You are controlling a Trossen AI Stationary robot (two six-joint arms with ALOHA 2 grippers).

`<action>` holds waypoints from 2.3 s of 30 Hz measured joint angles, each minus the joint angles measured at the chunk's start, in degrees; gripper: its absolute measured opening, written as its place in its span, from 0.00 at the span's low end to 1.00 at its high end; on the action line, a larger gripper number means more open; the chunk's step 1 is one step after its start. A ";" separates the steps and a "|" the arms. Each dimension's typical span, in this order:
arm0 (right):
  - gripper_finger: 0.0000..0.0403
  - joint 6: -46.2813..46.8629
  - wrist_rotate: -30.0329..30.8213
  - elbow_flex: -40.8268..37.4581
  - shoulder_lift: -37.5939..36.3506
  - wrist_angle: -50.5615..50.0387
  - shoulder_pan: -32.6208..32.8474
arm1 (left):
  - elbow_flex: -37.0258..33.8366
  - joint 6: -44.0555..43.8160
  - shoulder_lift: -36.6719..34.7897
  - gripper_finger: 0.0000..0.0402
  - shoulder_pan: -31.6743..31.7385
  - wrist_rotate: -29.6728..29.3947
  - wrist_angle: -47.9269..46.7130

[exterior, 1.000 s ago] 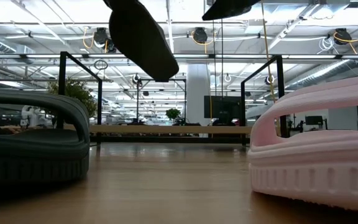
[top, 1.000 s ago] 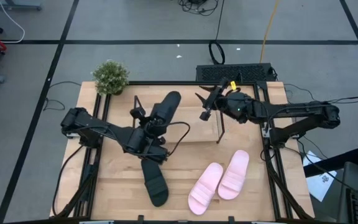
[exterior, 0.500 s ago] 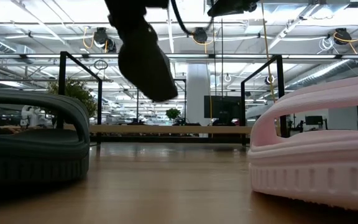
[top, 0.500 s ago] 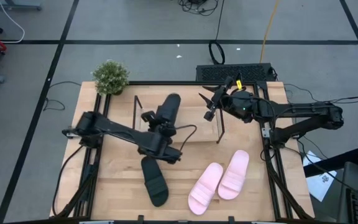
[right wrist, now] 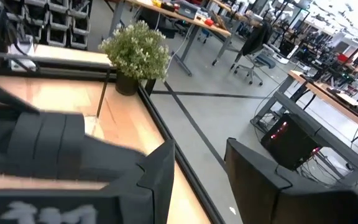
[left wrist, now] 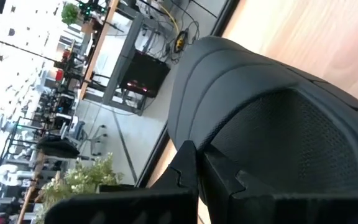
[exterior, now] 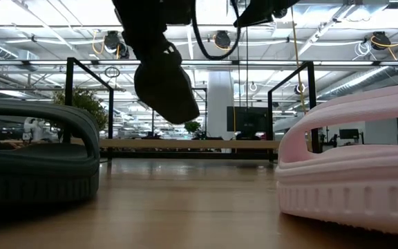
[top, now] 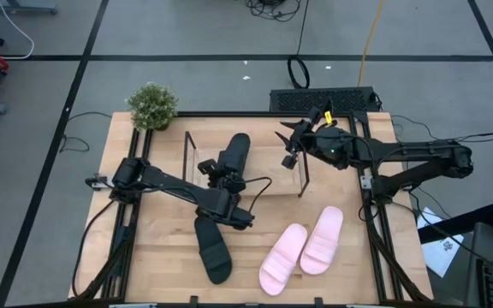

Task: Pick and place slides into the shelf
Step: Put the left black pair of slide on the shelf

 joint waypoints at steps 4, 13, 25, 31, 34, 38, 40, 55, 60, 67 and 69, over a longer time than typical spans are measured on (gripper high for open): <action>0.33 0.77 0.00 -0.37 0.00 -0.41 0.00 | -4.01 -1.59 0.02 0.00 -0.06 1.58 -0.01; 0.33 1.09 0.00 -3.23 0.00 0.02 -0.02 | -8.75 -7.11 0.04 0.00 -0.47 3.38 -0.13; 0.33 1.33 0.00 -3.45 0.00 0.44 -0.02 | -13.05 -10.25 0.02 0.00 -1.47 9.36 -0.11; 0.33 1.37 0.00 -3.45 0.00 0.44 -0.02 | -13.47 -9.50 -0.59 0.00 -2.01 9.10 -0.01; 0.33 1.37 0.00 -3.45 0.00 0.44 -0.02 | -13.44 -9.20 -1.94 0.00 -1.97 8.19 -0.27; 0.33 1.39 0.00 -3.45 0.00 0.58 -0.02 | -13.45 -8.02 -4.73 0.00 -1.97 7.74 -0.19; 0.33 1.39 0.00 -3.45 0.00 0.62 -0.02 | -13.39 -8.09 -5.32 0.00 -1.98 7.74 -0.24; 0.33 1.57 0.00 -3.45 0.00 0.38 -0.02 | -13.41 -4.81 -5.51 0.00 -1.55 5.92 -0.13; 0.33 1.48 0.00 -3.45 0.00 0.21 -0.02 | -13.41 -4.00 -5.51 0.00 -0.78 7.33 -0.12; 0.33 1.82 -0.02 -3.45 0.00 -0.42 -0.02 | -16.38 -6.21 -5.60 0.00 -0.80 9.69 -0.08; 0.33 2.41 -0.02 -3.46 0.00 -0.88 -0.03 | -18.69 -8.73 -5.60 0.00 -0.83 11.19 -0.06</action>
